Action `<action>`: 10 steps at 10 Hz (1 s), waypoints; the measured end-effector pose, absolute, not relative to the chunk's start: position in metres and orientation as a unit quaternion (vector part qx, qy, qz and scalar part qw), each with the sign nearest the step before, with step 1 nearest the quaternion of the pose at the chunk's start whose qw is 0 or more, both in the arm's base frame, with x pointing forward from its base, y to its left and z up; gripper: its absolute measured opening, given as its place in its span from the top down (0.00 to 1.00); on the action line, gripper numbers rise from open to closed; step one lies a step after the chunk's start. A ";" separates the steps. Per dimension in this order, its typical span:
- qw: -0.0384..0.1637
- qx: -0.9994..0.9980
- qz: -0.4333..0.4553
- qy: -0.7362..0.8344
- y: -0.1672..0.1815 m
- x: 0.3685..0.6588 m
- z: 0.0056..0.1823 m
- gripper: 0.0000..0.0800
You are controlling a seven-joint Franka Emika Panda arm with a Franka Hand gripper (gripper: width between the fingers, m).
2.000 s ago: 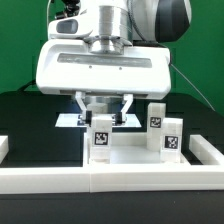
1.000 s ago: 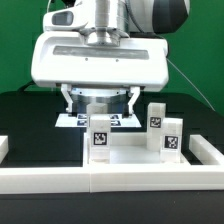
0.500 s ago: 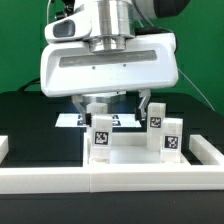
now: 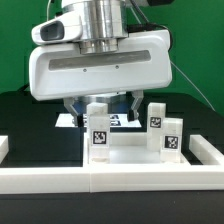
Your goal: Assemble square table
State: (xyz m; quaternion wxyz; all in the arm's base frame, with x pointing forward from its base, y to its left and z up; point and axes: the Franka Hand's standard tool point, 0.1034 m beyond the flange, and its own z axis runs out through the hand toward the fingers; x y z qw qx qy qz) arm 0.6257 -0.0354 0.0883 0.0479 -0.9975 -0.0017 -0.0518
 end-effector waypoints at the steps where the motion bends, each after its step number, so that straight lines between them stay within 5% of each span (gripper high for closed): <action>1: 0.046 -0.998 -0.051 0.000 -0.039 0.625 0.088 0.19; 5: 0.038 -0.997 -0.060 -0.006 -0.043 0.620 0.081 0.19; 7: 0.034 -0.997 -0.067 -0.016 -0.045 0.623 0.079 0.53; 10: 0.035 -0.997 -0.068 -0.003 -0.045 0.624 0.079 0.64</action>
Offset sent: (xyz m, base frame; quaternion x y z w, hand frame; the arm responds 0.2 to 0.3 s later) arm -0.0093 -0.0006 -0.0091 -0.0183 0.0199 -0.0102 0.9996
